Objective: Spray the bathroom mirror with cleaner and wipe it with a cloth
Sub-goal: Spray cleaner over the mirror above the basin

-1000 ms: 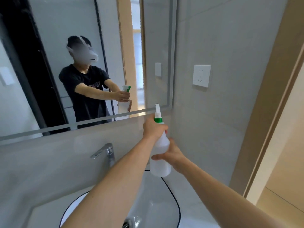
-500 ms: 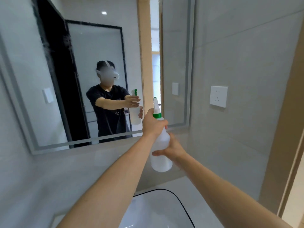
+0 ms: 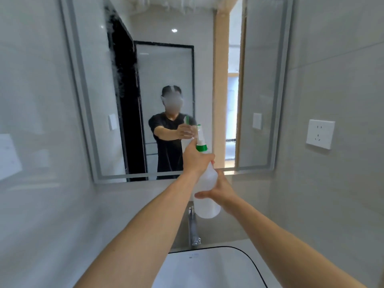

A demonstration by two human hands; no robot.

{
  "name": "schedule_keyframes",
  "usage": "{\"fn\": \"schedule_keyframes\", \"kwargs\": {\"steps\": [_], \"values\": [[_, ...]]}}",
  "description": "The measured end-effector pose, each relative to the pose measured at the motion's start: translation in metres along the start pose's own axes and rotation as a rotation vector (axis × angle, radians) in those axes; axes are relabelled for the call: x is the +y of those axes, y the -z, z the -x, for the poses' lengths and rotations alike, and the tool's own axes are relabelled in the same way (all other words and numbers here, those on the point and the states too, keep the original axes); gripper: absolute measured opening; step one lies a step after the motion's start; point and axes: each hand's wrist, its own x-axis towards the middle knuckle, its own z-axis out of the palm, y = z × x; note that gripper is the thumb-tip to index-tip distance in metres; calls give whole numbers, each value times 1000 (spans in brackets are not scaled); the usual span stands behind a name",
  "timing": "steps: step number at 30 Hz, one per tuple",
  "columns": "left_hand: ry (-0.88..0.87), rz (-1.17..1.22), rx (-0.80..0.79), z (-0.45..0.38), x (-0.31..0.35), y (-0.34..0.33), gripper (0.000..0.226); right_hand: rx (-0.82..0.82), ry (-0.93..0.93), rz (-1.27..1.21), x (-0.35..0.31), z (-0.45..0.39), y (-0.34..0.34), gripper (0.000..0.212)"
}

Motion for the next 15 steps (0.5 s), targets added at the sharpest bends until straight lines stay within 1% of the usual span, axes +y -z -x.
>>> {"fn": "schedule_keyframes", "kwargs": {"steps": [5,11,15], "values": [[-1,1,52,-1,-2,35,55,-48,41,20,-18,-3,-30,85],[-11,-19,148,2,-2,84,51,-143,105,-25,-41,-5,-67,82],[7,-40,177,4,-5,111,51,-198,131,-43,-51,-2,-91,78]]}}
